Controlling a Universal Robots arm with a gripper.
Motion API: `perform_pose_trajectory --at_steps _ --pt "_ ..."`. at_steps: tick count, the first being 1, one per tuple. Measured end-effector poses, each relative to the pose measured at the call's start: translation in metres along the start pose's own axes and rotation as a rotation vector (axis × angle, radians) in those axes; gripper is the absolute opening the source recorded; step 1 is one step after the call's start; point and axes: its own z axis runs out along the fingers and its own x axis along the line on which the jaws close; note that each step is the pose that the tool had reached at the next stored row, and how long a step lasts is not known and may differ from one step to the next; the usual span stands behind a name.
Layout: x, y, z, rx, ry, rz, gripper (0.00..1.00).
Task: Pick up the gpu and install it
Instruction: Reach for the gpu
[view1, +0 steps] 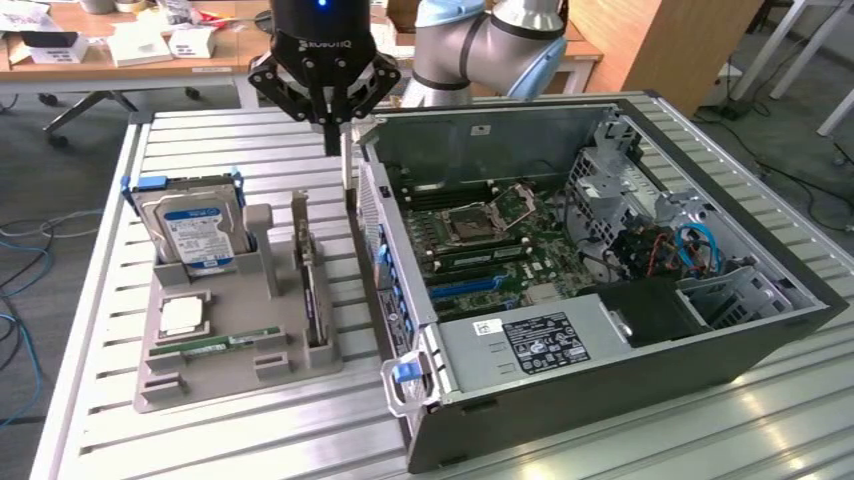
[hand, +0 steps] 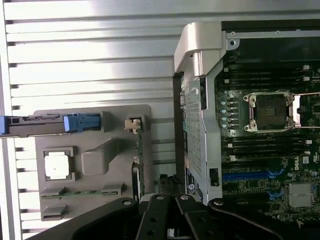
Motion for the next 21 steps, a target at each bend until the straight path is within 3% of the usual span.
perform_pose_trajectory --at_steps 8,21 --pt "0.018 -0.0012 -0.0004 0.0000 0.0000 0.000 0.11" --pt "0.019 -0.0013 -0.0005 0.0000 0.0001 0.000 0.11"
